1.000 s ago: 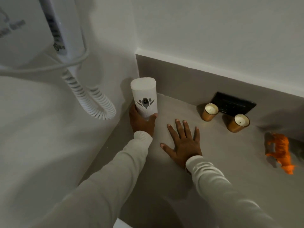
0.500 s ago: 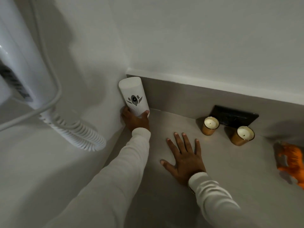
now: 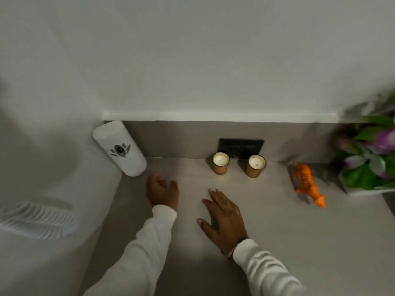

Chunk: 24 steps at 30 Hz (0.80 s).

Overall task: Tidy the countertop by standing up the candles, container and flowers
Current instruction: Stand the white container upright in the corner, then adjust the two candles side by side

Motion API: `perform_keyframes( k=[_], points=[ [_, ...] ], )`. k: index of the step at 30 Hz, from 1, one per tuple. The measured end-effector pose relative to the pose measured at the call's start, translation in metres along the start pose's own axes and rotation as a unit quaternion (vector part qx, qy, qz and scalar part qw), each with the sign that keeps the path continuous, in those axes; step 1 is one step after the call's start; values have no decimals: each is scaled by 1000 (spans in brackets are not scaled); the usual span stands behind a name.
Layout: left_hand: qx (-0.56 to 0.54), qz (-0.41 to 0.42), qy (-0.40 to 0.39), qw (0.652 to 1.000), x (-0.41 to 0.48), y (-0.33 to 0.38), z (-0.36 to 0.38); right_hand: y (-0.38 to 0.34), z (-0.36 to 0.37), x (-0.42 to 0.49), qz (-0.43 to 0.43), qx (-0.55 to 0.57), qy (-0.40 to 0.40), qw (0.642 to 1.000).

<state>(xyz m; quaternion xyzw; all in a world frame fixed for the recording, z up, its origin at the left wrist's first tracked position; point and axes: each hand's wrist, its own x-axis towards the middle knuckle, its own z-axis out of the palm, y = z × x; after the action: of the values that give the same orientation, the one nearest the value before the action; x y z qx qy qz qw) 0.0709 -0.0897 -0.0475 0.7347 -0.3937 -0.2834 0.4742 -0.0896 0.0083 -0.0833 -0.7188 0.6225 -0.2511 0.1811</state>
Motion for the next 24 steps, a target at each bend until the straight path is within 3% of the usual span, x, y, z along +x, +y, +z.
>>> perform_keyframes(
  k=[3,5,9,24],
  points=[
    [-27,34,-144,989,-39,1,20,20,-14,-15,100,87,133,982],
    [-21,52,-198,979,-50,9,34,31,-24,-9,184,149,219,947],
    [0,86,-228,970,-54,29,64,53,-40,25,316,239,274,876],
    [31,86,-157,983,-45,32,103,93,-44,62,297,205,312,879]
  ],
)
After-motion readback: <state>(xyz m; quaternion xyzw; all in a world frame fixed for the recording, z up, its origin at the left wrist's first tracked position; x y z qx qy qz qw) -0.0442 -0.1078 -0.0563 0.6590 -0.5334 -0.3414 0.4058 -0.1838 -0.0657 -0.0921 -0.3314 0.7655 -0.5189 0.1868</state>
